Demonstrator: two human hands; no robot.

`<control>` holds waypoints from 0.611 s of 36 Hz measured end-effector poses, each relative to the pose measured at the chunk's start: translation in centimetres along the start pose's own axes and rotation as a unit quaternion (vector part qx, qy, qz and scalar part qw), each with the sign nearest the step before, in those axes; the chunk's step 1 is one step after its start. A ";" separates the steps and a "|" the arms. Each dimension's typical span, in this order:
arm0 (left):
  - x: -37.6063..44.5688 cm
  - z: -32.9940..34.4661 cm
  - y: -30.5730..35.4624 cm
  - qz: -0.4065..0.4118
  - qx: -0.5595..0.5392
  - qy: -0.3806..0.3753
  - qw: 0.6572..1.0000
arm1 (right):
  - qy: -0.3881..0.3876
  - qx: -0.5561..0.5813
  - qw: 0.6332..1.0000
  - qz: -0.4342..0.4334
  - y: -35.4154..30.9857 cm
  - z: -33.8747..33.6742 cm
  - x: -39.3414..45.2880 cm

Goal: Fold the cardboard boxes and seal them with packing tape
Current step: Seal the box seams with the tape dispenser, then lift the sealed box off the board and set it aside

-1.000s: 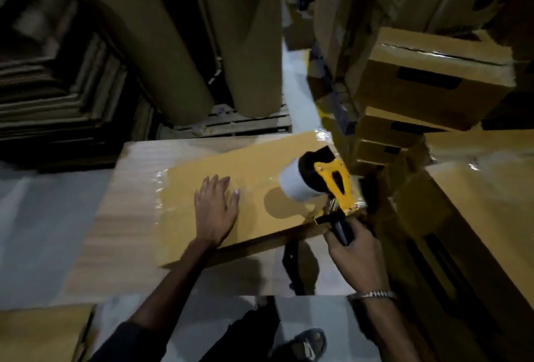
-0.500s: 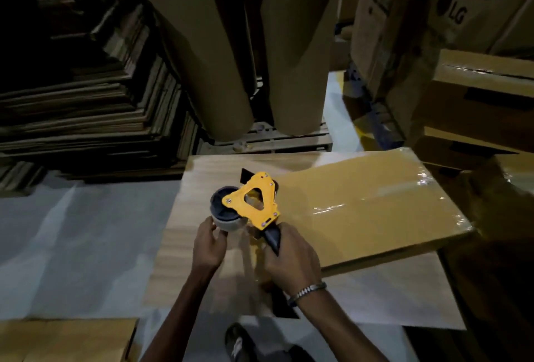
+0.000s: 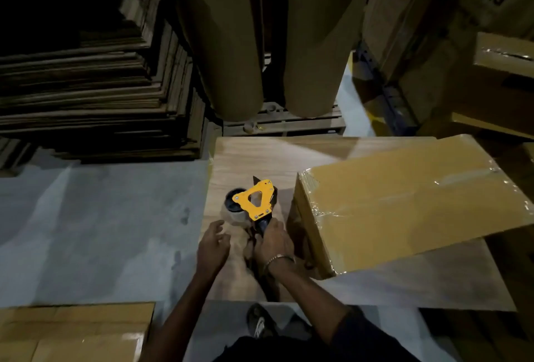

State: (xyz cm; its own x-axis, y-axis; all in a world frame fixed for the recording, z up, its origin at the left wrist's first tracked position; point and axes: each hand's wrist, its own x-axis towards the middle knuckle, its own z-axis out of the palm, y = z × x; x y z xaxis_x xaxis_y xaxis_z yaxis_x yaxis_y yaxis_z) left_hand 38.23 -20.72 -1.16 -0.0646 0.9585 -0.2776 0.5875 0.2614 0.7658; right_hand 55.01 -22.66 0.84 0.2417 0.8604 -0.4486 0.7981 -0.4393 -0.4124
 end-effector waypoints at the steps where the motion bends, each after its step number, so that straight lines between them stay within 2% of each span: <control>1: -0.2 0.2 -0.1 0.003 -0.002 -0.011 1.000 | -0.007 -0.004 1.000 0.007 0.2 0.9 0.3; 7: -0.4 1.6 -1.5 -0.024 -0.020 -0.048 0.998 | -0.042 -0.028 0.998 0.041 1.9 5.3 1.9; 12: -0.8 2.1 -1.6 -0.025 -0.016 -0.048 0.998 | -0.061 -0.039 0.996 0.046 2.8 7.1 2.4; 18: -1.2 3.5 2.7 0.043 -0.040 0.022 0.998 | -0.076 0.020 0.997 0.027 1.7 1.7 0.6; 20: -1.4 4.3 6.2 0.057 -0.073 0.041 0.995 | -0.043 0.078 0.996 -0.003 1.5 -1.7 -0.5; 22: -1.5 5.7 9.2 0.044 -0.128 0.038 0.990 | 0.037 0.134 0.989 -0.044 1.8 -5.5 -1.5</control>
State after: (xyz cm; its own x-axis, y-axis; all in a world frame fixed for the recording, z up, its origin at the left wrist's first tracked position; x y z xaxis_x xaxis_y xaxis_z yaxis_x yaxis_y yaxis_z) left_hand 48.37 -20.39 2.98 -0.0877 0.9821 -0.1665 0.3706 0.1873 0.9097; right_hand 59.08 -23.33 5.19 0.2252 0.9108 -0.3459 0.6460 -0.4054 -0.6468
